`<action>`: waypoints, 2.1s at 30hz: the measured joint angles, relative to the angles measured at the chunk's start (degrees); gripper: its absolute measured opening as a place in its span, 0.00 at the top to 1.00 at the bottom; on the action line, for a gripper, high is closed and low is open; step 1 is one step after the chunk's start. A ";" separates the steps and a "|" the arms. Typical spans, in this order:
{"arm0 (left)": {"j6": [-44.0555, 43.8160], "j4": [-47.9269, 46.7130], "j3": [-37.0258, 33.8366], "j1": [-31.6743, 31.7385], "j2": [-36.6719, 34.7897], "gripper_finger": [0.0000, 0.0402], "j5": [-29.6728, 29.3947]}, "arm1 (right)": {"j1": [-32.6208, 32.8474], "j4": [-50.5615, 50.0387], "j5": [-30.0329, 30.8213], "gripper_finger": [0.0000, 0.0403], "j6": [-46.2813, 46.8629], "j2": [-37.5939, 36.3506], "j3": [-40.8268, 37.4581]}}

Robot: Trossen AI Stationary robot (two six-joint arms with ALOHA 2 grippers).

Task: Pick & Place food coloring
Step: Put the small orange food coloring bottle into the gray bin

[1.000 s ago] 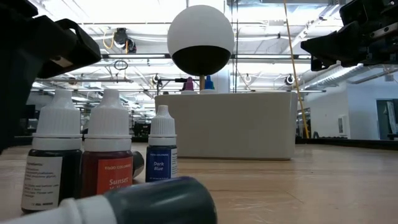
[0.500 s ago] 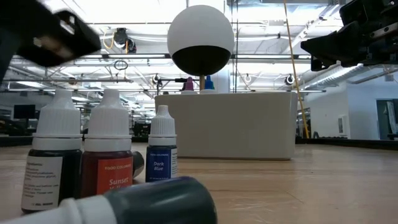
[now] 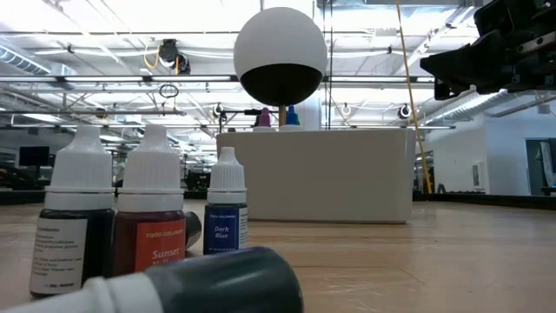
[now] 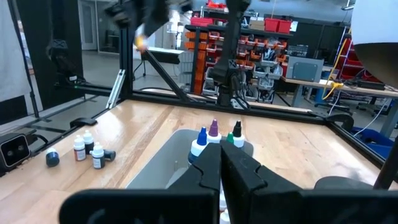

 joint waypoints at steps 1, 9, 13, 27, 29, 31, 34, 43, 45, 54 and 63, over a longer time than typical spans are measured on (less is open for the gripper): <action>0.94 1.05 -2.23 0.11 -3.25 0.84 -1.03 | 0.00 -0.05 0.00 1.00 -0.01 0.00 0.00; 2.78 18.44 -27.74 4.43 -28.00 0.84 -1.71 | -0.01 -0.16 -0.04 1.00 -0.33 -0.01 0.00; 5.48 27.28 -39.46 7.75 -36.04 0.84 1.18 | 0.00 0.55 -0.04 1.00 -2.39 0.00 0.00; 12.33 37.74 -48.32 18.16 -38.96 0.84 5.38 | -0.05 1.06 0.02 1.00 -5.35 -0.02 -0.78; 12.54 39.11 -48.30 19.50 -38.72 0.84 5.32 | -0.07 0.93 0.04 1.00 -7.94 0.00 -0.82; 11.30 40.93 -48.30 21.08 -38.69 0.84 5.30 | -0.07 0.98 0.04 1.00 -9.71 -0.02 -0.87; 6.83 42.53 -48.12 23.92 -38.69 0.84 6.86 | -0.07 0.95 0.07 1.00 -10.53 0.11 -0.92; 6.77 26.62 -29.36 32.71 -21.00 0.84 16.66 | -0.07 4.06 0.13 1.00 -15.04 0.04 -1.07; 9.79 23.93 -23.38 33.91 -15.05 0.84 19.20 | -0.07 4.36 0.13 1.00 -15.12 0.07 -1.09; 21.76 13.39 5.90 34.91 10.72 0.84 27.32 | -0.04 4.42 0.13 1.00 -15.23 0.07 -1.16; 26.33 5.51 26.77 35.10 32.01 0.84 28.83 | -0.04 3.89 0.11 1.00 -12.37 0.04 -1.18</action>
